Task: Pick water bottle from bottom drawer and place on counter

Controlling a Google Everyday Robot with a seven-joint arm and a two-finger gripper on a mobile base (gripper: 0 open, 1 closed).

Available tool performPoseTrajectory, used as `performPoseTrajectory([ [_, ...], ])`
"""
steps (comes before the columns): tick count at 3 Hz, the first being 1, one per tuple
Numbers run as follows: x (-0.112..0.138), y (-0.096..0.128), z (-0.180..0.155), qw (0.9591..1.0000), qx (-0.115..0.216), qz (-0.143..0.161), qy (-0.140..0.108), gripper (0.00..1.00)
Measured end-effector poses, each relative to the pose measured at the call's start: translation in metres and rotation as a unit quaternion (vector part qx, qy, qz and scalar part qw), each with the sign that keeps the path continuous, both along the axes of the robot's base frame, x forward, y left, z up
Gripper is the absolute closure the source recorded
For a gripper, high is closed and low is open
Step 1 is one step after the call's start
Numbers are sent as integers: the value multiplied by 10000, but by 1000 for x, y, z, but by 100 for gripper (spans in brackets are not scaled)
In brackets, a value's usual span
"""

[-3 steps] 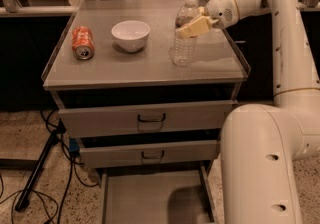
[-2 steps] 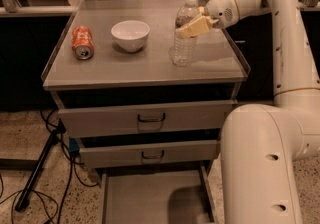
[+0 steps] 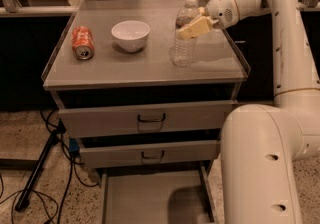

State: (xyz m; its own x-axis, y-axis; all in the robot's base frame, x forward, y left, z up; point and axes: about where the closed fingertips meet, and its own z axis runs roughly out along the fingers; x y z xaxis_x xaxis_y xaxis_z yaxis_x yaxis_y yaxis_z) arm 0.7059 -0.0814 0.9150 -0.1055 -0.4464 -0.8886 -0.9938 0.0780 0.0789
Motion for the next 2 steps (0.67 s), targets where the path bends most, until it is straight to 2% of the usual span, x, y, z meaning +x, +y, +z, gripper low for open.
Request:
performPoseTrajectory([
  [1,0,0,0,10000,0,0,0,15],
  [2,0,0,0,10000,0,0,0,0],
])
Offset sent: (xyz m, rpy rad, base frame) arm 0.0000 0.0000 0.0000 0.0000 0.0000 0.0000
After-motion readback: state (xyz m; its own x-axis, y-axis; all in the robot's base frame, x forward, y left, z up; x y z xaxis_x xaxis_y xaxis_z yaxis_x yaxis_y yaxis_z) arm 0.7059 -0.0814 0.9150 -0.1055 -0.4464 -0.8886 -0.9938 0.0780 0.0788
